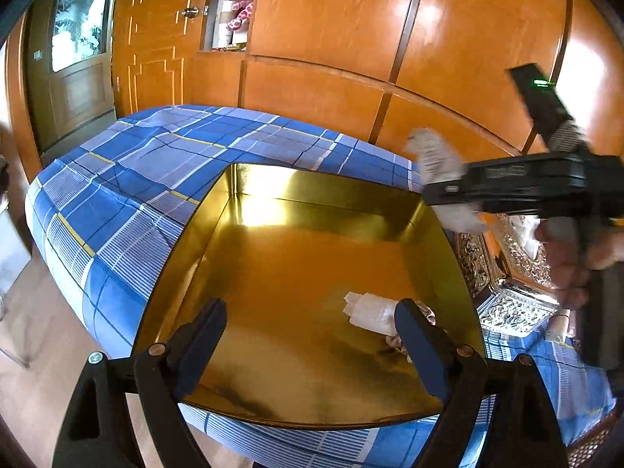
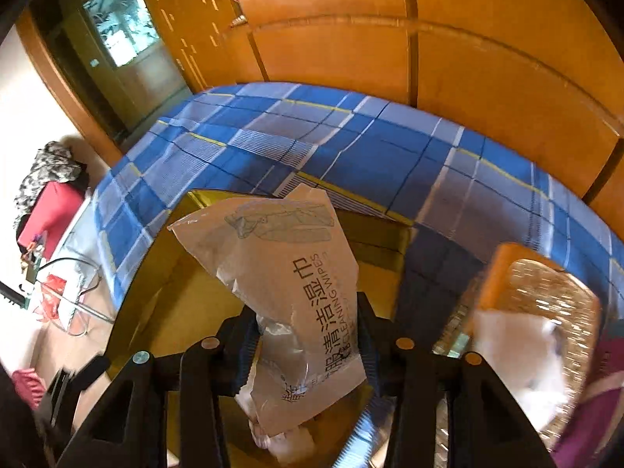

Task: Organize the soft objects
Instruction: 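Carry the wet-wipes packet with the right tool into the gold tray and release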

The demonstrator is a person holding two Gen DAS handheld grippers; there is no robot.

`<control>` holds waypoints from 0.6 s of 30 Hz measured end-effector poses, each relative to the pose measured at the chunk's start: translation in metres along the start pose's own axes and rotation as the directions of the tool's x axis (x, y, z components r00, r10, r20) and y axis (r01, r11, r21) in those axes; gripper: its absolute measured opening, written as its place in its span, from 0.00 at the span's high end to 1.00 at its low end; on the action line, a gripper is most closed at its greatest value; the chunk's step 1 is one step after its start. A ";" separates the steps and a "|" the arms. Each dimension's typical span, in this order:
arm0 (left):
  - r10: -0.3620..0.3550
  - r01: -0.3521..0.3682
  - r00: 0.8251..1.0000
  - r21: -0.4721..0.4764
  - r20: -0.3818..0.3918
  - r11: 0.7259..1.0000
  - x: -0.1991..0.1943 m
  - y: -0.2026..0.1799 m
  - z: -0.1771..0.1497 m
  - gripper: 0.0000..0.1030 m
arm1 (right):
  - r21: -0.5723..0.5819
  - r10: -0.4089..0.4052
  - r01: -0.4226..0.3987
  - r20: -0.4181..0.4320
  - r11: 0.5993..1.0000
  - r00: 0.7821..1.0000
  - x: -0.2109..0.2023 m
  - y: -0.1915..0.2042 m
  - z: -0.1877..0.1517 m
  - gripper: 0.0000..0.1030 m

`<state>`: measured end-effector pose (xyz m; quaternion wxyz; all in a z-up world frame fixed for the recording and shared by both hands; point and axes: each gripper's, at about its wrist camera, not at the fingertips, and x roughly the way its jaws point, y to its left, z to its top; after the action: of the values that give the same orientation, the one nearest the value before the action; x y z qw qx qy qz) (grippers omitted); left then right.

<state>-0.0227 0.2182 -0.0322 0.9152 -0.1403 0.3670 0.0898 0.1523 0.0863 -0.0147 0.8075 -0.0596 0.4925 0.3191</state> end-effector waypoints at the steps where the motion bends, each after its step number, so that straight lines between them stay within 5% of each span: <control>1: -0.001 0.001 1.000 0.000 -0.002 1.000 0.001 0.000 0.000 0.14 | 0.005 -0.009 0.009 -0.003 1.000 1.000 0.008 0.003 0.002 0.52; 4: -0.001 0.001 1.000 0.000 -0.005 1.000 0.002 0.001 0.000 0.14 | 0.023 -0.026 0.027 -0.013 0.999 1.000 0.013 0.005 -0.001 0.46; 6: -0.001 0.001 1.000 -0.004 -0.003 1.000 0.002 0.002 0.000 0.14 | 0.026 -0.025 0.025 -0.001 0.999 1.000 0.012 0.003 -0.005 0.34; 18: 0.002 -0.002 1.000 0.025 -0.002 1.000 0.001 -0.007 -0.003 0.14 | -0.021 -0.084 0.089 0.191 0.996 0.978 -0.062 -0.003 -0.045 0.33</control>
<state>-0.0223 0.2104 -0.0337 0.9163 -0.1286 0.3693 0.0861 0.1006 0.0370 0.0130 0.8629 -0.0624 0.4056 0.2951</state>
